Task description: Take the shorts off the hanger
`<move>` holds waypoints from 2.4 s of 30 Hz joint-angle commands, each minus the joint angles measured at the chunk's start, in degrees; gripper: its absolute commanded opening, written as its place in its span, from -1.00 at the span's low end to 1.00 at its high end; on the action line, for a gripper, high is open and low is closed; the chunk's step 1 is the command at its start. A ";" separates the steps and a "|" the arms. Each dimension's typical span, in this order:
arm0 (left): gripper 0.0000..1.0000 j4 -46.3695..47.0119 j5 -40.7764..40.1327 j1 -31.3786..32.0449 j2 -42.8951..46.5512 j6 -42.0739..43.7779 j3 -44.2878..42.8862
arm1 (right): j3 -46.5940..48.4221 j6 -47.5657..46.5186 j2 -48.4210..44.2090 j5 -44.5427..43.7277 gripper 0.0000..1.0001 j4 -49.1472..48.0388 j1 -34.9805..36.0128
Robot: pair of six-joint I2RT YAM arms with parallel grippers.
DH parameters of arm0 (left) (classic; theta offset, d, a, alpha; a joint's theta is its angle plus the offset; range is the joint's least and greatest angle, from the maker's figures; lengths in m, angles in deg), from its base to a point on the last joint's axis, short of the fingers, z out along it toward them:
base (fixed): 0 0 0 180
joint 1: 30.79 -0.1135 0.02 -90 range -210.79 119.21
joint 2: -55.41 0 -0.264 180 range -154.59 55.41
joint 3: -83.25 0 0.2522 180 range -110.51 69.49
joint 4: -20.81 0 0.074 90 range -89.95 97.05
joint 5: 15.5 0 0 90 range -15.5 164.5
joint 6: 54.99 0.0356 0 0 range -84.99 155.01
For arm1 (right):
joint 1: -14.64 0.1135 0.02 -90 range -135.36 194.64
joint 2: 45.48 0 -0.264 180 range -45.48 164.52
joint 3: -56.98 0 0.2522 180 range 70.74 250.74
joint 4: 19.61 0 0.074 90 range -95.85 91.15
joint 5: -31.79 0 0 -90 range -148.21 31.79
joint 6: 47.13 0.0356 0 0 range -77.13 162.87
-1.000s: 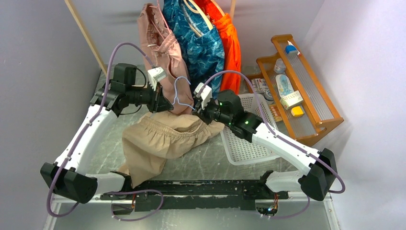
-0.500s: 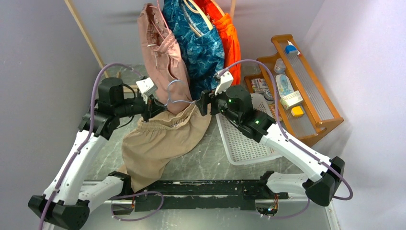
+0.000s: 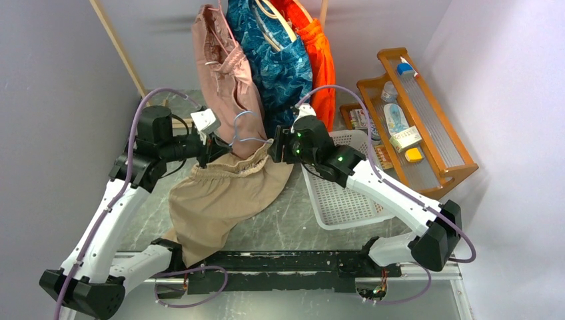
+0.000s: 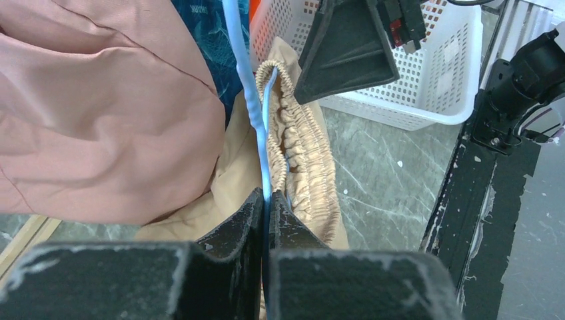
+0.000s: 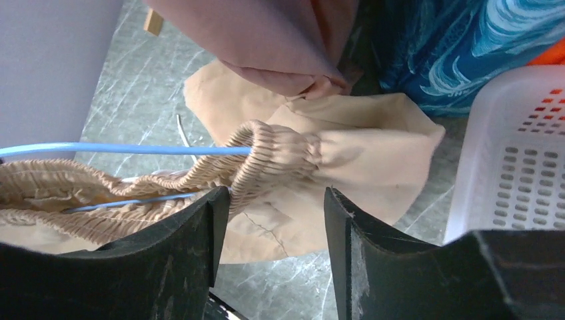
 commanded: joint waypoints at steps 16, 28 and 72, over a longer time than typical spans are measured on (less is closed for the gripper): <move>-0.86 -3.52 1.71 0.00 2.12 4.88 -1.39 | 3.74 7.87 4.43 0.98 0.06 -2.02 -0.23; -0.86 -4.08 2.32 -0.03 2.38 4.11 -1.11 | 1.49 5.55 2.31 -9.02 -0.97 -0.24 -0.24; -0.86 -7.48 -0.73 0.00 6.73 5.39 0.93 | -17.36 4.07 -6.73 15.42 -0.99 -7.53 -11.05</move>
